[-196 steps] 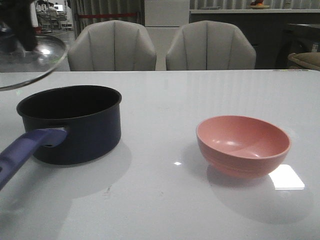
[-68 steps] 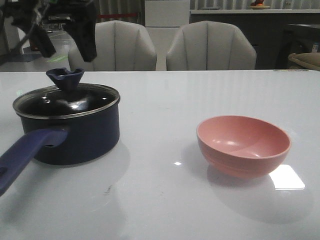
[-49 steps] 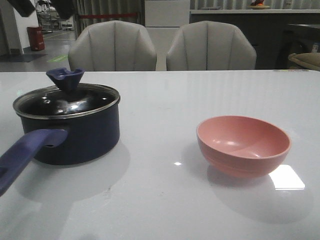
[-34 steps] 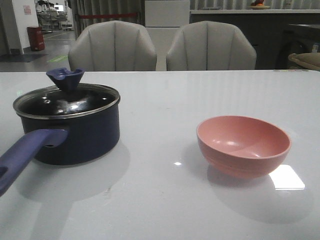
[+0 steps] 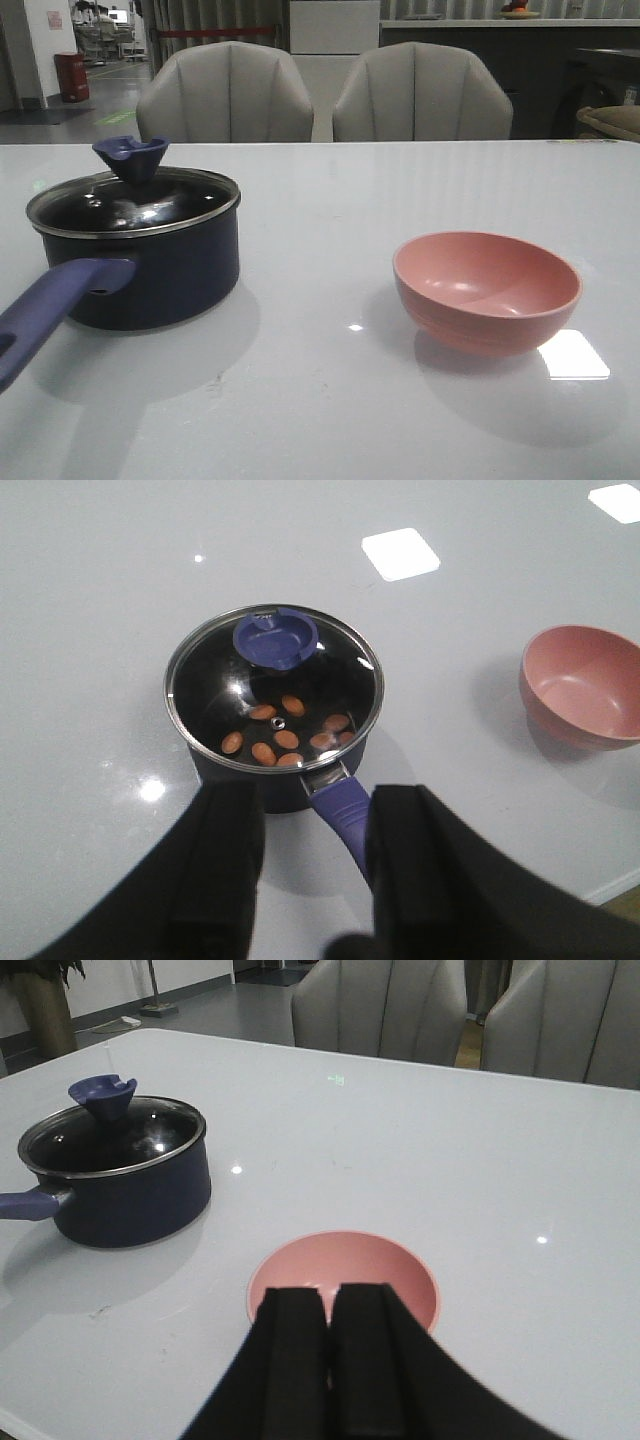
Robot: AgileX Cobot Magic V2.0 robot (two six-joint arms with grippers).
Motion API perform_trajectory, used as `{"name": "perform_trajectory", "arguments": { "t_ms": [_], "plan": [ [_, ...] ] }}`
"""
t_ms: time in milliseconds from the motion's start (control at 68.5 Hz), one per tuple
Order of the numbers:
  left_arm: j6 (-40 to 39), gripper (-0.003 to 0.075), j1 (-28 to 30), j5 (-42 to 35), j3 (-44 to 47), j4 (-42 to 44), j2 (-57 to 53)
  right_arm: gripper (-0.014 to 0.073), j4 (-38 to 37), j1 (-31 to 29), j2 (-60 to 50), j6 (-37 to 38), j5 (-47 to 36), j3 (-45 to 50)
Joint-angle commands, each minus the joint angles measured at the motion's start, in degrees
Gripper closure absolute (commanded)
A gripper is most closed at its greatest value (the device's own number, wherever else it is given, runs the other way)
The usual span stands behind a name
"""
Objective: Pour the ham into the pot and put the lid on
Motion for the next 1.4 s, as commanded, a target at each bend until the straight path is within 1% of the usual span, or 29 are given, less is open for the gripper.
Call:
{"name": "perform_trajectory", "arguments": {
  "t_ms": [0, 146, 292, 424, 1096, 1198, 1271, 1388],
  "plan": [
    [-0.18, 0.0507, -0.46, -5.06, 2.51, -0.93, -6.93, 0.0447, -0.14, 0.01, 0.34, -0.57, -4.14, -1.52],
    [-0.18, 0.0613, -0.46, -5.91, 7.56, -0.93, -15.85, 0.0447, -0.14, 0.01, 0.34, -0.57, -4.14, -1.52],
    [-0.18, 0.0607, -0.46, -8.13, 11.86, -0.93, -23.66, 0.0447, -0.14, 0.01, 0.34, -0.57, -4.14, -1.52],
    [-0.18, 0.0607, -0.46, -9.08, 14.71, -0.93, -27.21, 0.0447, -0.14, 0.01, 0.34, -0.57, -4.14, -1.52],
    [-0.18, 0.0607, -0.35, -7.87, 16.39, -0.93, -27.7, 0.0447, -0.14, 0.01, 0.34, -0.57, -4.14, -1.52],
    [-0.18, 0.0607, 1.04, -8.25, 17.46, 2.5, -28.03, 0.0447, -0.14, 0.01, 0.34, -0.57, -4.14, -1.52],
    [-0.18, 0.0607, 3.27, -11.62, 19.53, 3.71, -29.32, 0.0447, -0.14, 0.01, 0.34, -0.57, -4.14, -1.52],
    [-0.18, 0.0607, 6.83, -22.65, 25.76, 4.98, -33.26, 0.0447, -0.14, 0.01, 0.34, -0.57, -4.14, -1.52]
  ]
}}
